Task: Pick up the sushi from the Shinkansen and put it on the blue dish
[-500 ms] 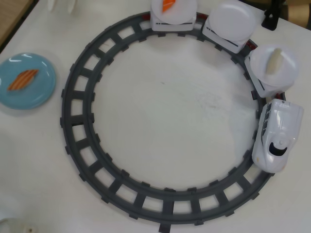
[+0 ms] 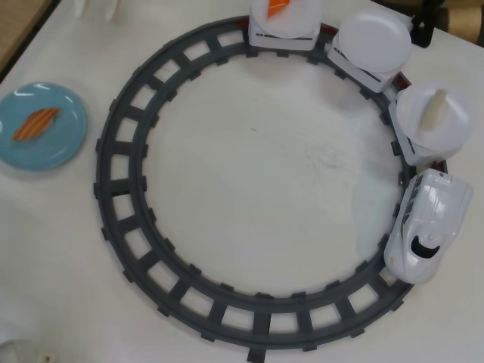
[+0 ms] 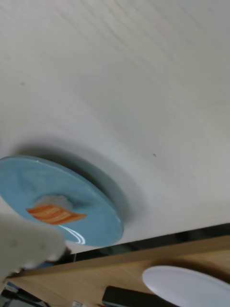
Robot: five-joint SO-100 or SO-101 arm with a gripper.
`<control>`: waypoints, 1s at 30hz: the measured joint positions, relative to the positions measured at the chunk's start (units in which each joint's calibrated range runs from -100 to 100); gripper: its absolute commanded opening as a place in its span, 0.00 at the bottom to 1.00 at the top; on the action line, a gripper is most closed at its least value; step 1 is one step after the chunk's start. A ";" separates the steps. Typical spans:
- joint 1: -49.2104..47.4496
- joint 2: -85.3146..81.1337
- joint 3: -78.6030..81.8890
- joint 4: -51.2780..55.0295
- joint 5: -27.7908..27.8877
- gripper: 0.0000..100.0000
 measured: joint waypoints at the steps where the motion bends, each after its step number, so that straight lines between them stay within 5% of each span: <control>1: -0.08 0.00 0.00 0.00 0.00 0.22; 30: 0.25 0.00 0.00 0.00 0.00 0.22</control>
